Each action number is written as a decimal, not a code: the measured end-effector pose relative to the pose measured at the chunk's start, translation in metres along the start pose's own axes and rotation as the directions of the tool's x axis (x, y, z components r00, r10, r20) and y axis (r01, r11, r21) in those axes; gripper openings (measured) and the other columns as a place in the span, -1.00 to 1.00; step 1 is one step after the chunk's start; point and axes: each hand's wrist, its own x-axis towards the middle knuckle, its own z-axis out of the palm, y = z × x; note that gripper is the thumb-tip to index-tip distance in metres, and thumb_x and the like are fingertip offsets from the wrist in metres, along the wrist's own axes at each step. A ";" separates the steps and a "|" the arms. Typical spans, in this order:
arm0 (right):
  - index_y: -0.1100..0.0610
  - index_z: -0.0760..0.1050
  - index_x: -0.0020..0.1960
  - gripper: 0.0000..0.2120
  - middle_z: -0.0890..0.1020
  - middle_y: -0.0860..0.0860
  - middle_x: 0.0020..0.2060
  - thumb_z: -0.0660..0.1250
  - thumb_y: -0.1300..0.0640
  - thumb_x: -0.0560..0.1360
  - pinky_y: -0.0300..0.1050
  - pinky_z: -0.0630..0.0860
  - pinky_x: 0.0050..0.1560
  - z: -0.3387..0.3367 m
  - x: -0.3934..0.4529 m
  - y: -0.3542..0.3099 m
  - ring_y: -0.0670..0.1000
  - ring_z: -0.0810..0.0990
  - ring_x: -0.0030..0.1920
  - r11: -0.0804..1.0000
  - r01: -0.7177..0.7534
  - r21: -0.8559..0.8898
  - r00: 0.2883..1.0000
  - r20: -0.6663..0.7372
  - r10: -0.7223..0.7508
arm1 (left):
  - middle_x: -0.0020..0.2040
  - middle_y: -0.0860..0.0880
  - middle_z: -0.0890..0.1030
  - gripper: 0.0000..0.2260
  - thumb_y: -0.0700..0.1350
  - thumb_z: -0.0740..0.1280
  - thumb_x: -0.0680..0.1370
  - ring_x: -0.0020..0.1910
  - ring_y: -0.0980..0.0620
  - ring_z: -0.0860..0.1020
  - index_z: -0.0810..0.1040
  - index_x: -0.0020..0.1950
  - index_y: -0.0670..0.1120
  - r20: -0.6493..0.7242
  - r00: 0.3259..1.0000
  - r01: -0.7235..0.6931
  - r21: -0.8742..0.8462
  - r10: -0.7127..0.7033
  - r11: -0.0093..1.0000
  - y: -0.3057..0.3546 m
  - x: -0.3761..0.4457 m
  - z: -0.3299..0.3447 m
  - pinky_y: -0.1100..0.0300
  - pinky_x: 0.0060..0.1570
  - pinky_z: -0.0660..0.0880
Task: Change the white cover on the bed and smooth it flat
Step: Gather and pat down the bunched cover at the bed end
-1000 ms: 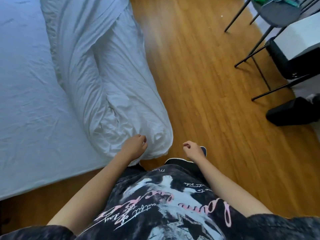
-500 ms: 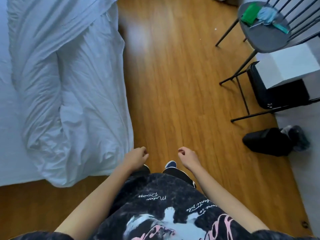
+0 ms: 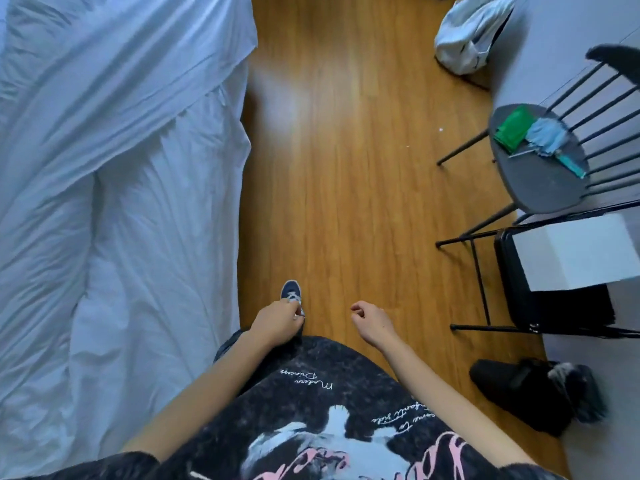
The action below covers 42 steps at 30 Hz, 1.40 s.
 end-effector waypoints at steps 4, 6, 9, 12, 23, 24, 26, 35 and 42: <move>0.07 0.46 0.32 -0.68 0.56 0.04 0.24 0.11 0.11 0.61 -0.13 0.39 -0.03 -0.087 0.056 -0.064 0.09 0.54 0.16 1.000 0.025 -0.016 0.998 -0.060 -0.026 | 0.14 -0.04 0.55 -0.73 0.03 0.13 0.64 0.00 -0.01 0.54 0.50 0.19 -0.06 -0.048 0.998 -0.038 0.039 0.040 0.999 0.010 0.070 -0.098 0.18 -0.16 0.42; 0.04 0.45 0.32 -0.68 0.57 0.01 0.20 0.10 0.08 0.61 -0.11 0.41 -0.04 -0.125 0.085 -0.092 0.08 0.55 0.11 0.999 0.030 -0.027 0.997 -0.067 -0.031 | 0.13 -0.05 0.55 -0.71 0.04 0.13 0.64 0.00 -0.01 0.55 0.50 0.21 -0.07 -0.049 0.998 -0.047 0.052 0.049 0.998 0.014 0.105 -0.142 0.19 -0.14 0.45; 0.02 0.46 0.30 -0.69 0.58 0.01 0.21 0.11 0.05 0.61 -0.08 0.45 0.03 -0.179 0.139 -0.128 0.08 0.54 0.15 0.996 0.057 -0.066 0.996 -0.059 -0.061 | 0.12 -0.04 0.57 -0.72 0.05 0.14 0.64 -0.03 0.01 0.56 0.51 0.20 -0.06 -0.069 0.996 -0.046 0.034 0.048 0.998 0.019 0.162 -0.202 0.16 -0.08 0.55; 0.01 0.47 0.28 -0.70 0.59 0.01 0.19 0.14 0.03 0.60 -0.06 0.47 0.07 -0.228 0.199 -0.158 0.08 0.55 0.12 0.993 0.082 -0.082 0.996 -0.015 -0.083 | 0.11 -0.02 0.58 -0.74 0.03 0.15 0.64 -0.06 0.06 0.54 0.51 0.19 -0.06 -0.061 0.998 -0.025 0.000 0.025 1.000 0.020 0.220 -0.252 0.24 -0.15 0.48; 0.04 0.44 0.35 -0.66 0.60 0.01 0.20 0.14 0.05 0.60 -0.09 0.48 0.08 -0.456 0.418 -0.316 0.05 0.57 0.14 0.948 0.207 -0.241 0.973 0.154 -0.173 | 0.02 -0.02 0.58 -0.81 0.01 0.18 0.61 -0.05 0.01 0.54 0.52 0.07 -0.05 -0.108 0.958 0.242 -0.197 -0.267 0.950 0.022 0.416 -0.463 0.12 -0.05 0.50; 0.05 0.44 0.35 -0.66 0.59 0.02 0.21 0.14 0.06 0.60 -0.09 0.47 0.08 -0.476 0.435 -0.338 0.05 0.56 0.15 0.941 0.228 -0.250 0.968 0.159 -0.192 | 0.02 -0.02 0.58 -0.81 0.01 0.19 0.60 -0.04 0.01 0.54 0.52 0.06 -0.04 -0.119 0.951 0.253 -0.223 -0.284 0.941 0.020 0.431 -0.481 0.10 -0.03 0.50; 0.06 0.44 0.35 -0.66 0.57 0.02 0.23 0.15 0.06 0.60 -0.04 0.49 0.14 -0.510 0.473 -0.383 0.06 0.54 0.19 0.935 0.249 -0.253 0.965 0.152 -0.216 | 0.03 0.00 0.58 -0.82 0.01 0.19 0.59 -0.02 0.00 0.54 0.53 0.06 -0.02 -0.137 0.937 0.280 -0.257 -0.322 0.925 0.009 0.467 -0.519 0.10 -0.05 0.49; 0.08 0.44 0.35 -0.67 0.57 0.03 0.24 0.15 0.08 0.61 -0.06 0.46 0.15 -0.631 0.650 -0.609 0.08 0.53 0.21 0.890 0.286 -0.356 0.957 0.151 -0.247 | 0.09 -0.08 0.59 -0.81 -0.05 0.20 0.60 0.06 -0.08 0.54 0.53 0.11 -0.09 -0.157 0.905 0.308 -0.401 -0.396 0.863 -0.087 0.658 -0.739 0.08 0.01 0.44; 0.02 0.48 0.30 -0.68 0.61 -0.04 0.16 0.16 0.08 0.58 -0.13 0.42 0.09 -0.714 0.735 -0.777 0.04 0.53 0.18 0.867 0.365 -0.339 0.931 0.144 -0.335 | -0.02 -0.03 0.62 -0.86 -0.09 0.18 0.56 0.00 -0.10 0.57 0.53 -0.01 -0.02 -0.209 0.870 0.318 -0.454 -0.446 0.832 -0.135 0.740 -0.926 0.13 -0.10 0.43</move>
